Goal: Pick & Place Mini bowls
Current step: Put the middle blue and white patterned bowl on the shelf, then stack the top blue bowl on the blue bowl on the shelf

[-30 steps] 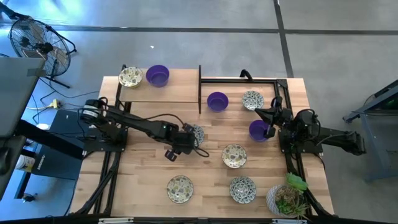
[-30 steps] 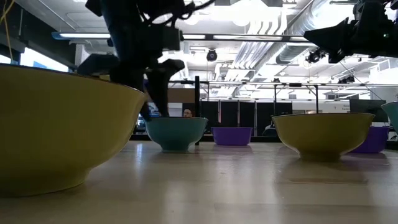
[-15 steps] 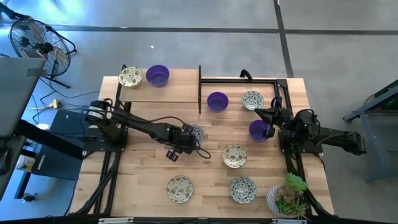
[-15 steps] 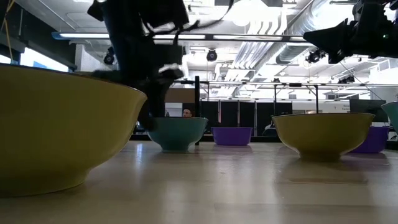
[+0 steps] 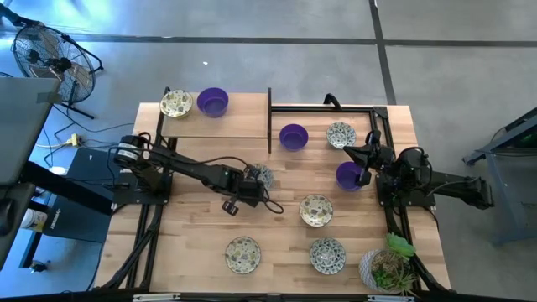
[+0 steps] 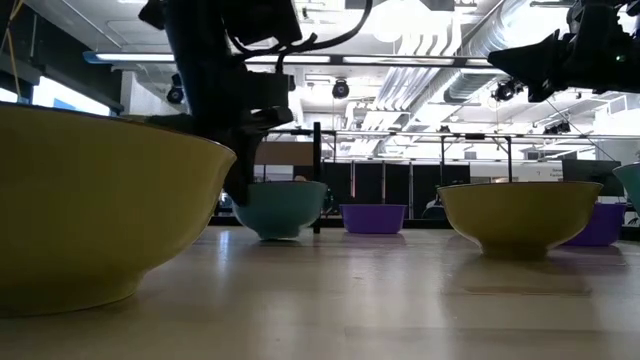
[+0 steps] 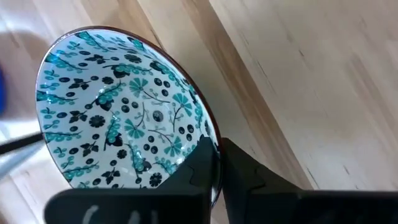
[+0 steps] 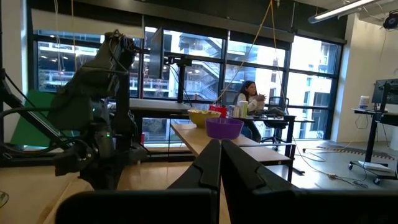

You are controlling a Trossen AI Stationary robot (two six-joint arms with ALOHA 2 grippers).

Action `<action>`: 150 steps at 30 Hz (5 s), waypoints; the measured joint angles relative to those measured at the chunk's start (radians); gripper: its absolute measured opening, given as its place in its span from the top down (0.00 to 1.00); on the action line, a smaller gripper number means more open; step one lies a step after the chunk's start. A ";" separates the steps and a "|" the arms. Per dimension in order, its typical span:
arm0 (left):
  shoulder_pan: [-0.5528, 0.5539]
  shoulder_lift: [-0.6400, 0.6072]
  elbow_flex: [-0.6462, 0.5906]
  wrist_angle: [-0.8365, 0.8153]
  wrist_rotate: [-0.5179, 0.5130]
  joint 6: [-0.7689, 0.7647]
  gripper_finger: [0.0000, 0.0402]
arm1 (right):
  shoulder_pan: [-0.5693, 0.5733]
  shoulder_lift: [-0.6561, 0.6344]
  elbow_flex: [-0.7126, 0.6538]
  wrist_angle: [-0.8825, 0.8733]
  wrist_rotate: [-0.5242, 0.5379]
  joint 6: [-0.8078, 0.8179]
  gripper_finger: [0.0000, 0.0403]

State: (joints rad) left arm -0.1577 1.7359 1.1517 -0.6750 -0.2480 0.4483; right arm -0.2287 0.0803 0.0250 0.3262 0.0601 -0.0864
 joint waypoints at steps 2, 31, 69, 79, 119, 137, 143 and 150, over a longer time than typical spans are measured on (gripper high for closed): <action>-0.001 0.000 0.040 -0.081 0.011 -0.001 0.98 | 0.000 0.000 0.000 0.000 0.000 0.000 1.00; 0.416 -0.134 0.657 -0.594 -0.005 0.189 0.99 | 0.000 0.000 0.000 0.001 -0.004 0.000 1.00; 0.630 0.011 0.658 -0.510 0.020 0.431 0.99 | 0.000 0.000 0.000 0.000 -0.004 0.000 1.00; 0.636 0.068 0.658 -0.527 -0.002 0.453 0.99 | 0.000 0.000 0.000 0.000 -0.005 0.000 1.00; 0.562 0.066 0.928 -0.733 -0.115 0.380 0.67 | 0.000 0.000 0.000 -0.008 -0.004 0.000 1.00; 0.509 -0.076 0.774 -0.526 -0.167 0.198 0.98 | 0.000 0.000 0.000 -0.009 -0.011 0.008 1.00; 0.509 -0.085 0.711 -0.424 -0.114 0.199 0.98 | 0.000 0.000 0.000 -0.010 -0.012 0.014 1.00; 0.474 -0.104 0.619 -0.306 -0.090 0.241 1.00 | 0.000 0.000 0.000 -0.039 -0.013 0.045 1.00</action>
State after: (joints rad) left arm 0.3158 1.6322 1.7709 -0.9807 -0.3384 0.6894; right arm -0.2284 0.0799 0.0250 0.2876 0.0467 -0.0411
